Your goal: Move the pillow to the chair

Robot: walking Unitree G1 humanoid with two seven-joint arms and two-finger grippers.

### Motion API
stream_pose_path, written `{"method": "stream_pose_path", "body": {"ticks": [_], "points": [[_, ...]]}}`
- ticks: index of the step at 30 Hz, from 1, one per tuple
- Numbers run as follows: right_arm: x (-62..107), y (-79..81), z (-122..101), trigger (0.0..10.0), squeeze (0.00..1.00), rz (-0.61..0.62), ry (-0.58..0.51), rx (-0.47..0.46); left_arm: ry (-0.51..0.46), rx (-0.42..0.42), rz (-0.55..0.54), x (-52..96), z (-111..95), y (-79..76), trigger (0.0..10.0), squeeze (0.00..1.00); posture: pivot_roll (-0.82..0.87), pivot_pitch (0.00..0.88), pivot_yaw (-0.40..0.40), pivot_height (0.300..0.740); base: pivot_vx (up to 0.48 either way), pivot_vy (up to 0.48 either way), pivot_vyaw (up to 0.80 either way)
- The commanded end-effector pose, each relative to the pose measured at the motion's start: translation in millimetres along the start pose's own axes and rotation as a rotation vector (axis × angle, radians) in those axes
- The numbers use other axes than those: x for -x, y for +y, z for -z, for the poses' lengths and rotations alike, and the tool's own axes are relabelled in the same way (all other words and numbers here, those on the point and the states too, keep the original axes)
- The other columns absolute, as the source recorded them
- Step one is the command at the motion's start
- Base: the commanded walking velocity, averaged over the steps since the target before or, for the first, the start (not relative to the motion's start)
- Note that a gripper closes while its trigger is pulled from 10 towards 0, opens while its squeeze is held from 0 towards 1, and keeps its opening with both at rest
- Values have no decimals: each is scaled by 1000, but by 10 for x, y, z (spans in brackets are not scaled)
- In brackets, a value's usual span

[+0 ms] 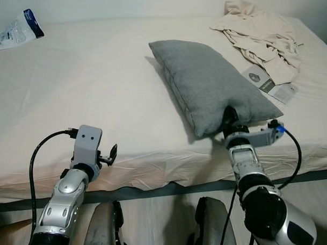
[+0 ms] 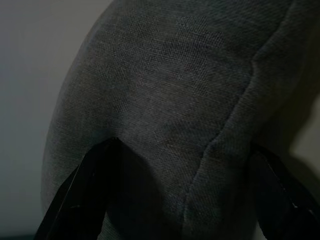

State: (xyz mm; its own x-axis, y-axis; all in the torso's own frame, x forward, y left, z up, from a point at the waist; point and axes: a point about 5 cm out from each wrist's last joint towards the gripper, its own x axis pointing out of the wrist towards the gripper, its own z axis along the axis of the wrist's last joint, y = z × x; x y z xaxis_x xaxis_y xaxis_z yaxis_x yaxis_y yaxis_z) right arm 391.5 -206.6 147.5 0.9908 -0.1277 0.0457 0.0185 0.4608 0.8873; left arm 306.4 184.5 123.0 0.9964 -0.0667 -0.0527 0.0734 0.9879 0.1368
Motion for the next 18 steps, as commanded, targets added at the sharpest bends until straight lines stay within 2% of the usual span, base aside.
{"method": "stream_pose_path", "body": {"ticks": [1,6,7,9,10,18], "points": [[-5,30,120,10000,0,24,55,32,25,-39,-17,19,45,53,10000,0,163,336,29,563,0,0,0],[-31,107,132,9843,0,-10,60,37,18,-40,-33,-9,23,69,10000,0,159,332,26,563,0,0,0],[-37,129,135,2863,0,-20,61,38,17,-39,-37,-16,18,73,10000,0,158,331,26,563,0,0,0],[-37,129,135,2863,0,-20,61,38,17,-39,-37,-16,18,73,10000,0,158,331,26,563,0,0,0],[-47,166,143,0,0,-43,67,45,16,-37,-41,-29,17,75,10000,0,145,324,24,563,0,0,0],[-58,175,105,0,0,-47,69,79,13,-21,-53,-95,15,35,10000,0,122,310,10,563,0,0,0]]}}
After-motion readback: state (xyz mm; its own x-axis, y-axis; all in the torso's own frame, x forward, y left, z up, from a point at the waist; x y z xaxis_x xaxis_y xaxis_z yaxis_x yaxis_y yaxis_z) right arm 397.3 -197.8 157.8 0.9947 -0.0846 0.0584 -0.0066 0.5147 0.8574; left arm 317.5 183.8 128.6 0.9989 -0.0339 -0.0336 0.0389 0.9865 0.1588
